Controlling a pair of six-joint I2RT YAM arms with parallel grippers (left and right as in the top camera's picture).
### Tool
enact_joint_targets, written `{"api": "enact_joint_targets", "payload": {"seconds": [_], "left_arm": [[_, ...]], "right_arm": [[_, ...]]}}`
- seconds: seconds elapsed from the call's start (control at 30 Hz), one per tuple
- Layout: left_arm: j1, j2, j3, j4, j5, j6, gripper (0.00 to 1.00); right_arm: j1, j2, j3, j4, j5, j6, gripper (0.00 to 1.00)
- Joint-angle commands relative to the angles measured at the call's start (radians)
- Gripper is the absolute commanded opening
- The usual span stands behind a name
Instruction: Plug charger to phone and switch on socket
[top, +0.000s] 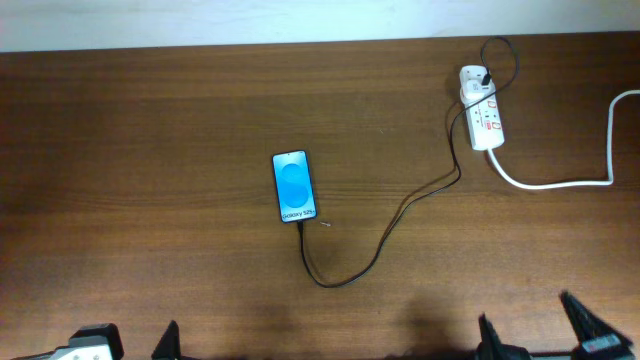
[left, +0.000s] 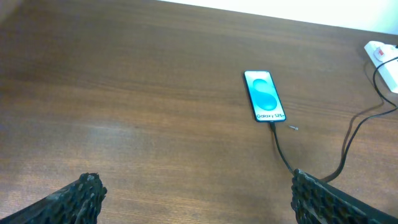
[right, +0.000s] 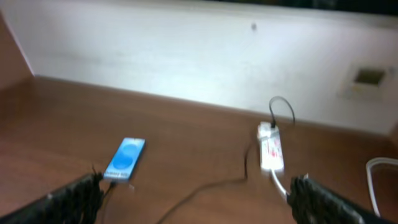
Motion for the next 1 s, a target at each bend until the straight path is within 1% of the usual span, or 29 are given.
{"api": "enact_joint_targets", "payload": {"seconds": [0.0, 0.13, 0.33, 0.37, 0.4, 0.47, 0.53, 0.63, 0.73, 0.97], "left_arm": [[-0.005, -0.005, -0.002, 0.002, -0.009, -0.01, 0.99], [-0.005, -0.005, -0.002, 0.002, -0.009, -0.01, 0.99], [-0.005, -0.005, -0.002, 0.002, -0.009, -0.01, 0.99], [-0.005, -0.005, -0.002, 0.002, -0.009, -0.01, 0.99], [-0.005, -0.005, -0.002, 0.002, -0.009, -0.01, 0.99], [-0.005, -0.005, -0.002, 0.002, -0.009, -0.01, 0.99], [-0.005, -0.005, -0.002, 0.002, -0.009, -0.01, 0.99], [-0.005, -0.005, -0.002, 0.002, -0.009, -0.01, 0.99], [-0.005, -0.005, -0.002, 0.002, -0.009, -0.01, 0.99], [-0.005, -0.005, -0.002, 0.002, -0.009, -0.01, 0.99]], "right_arm": [[0.039, -0.056, -0.183, 0.153, -0.001, -0.007, 0.98], [0.037, -0.106, -0.396, 0.398, -0.001, -0.007, 0.98], [0.038, -0.207, -0.762, 0.846, -0.001, -0.006, 0.98], [0.037, -0.204, -0.837, 0.948, 0.0, 0.016, 0.98], [0.037, -0.206, -0.869, 0.985, 0.018, 0.042, 0.98], [0.038, -0.206, -0.925, 1.049, 0.081, 0.114, 0.98], [0.039, -0.206, -0.977, 1.106, 0.148, 0.152, 0.98], [0.04, -0.206, -1.043, 1.17, 0.232, 0.151, 0.98], [0.04, -0.206, -1.076, 1.176, 0.282, 0.151, 0.98], [0.04, -0.206, -1.176, 1.232, 0.314, 0.152, 0.98]]}}
